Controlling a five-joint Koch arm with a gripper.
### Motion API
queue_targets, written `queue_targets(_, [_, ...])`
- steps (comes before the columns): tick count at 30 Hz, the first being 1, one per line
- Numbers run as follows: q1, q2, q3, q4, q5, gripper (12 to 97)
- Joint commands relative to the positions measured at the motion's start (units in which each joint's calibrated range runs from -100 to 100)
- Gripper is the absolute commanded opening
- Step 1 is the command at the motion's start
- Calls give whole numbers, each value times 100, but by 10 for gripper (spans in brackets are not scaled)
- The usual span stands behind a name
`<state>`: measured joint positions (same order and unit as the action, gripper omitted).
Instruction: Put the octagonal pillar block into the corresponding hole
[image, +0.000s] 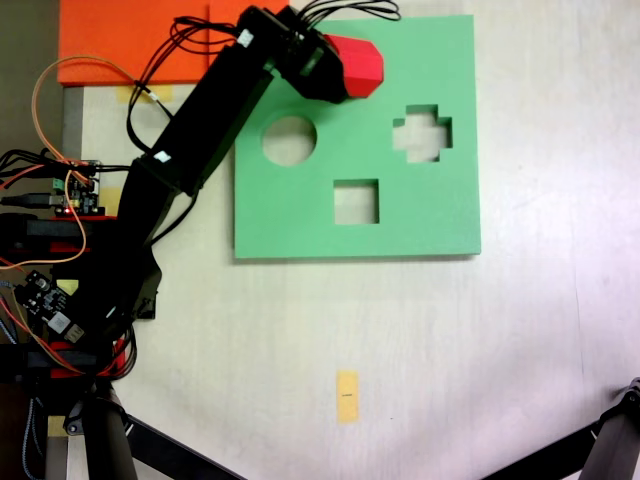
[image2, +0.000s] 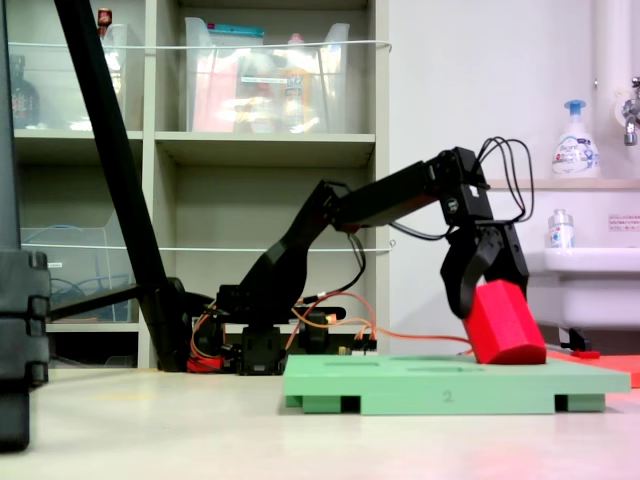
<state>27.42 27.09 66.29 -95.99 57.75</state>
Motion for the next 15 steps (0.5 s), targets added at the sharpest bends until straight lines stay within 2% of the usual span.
queue_targets(1, [-24,-195,161,-401,-156,379])
queue_targets(15, [-10,-111,151,-401,-571,374])
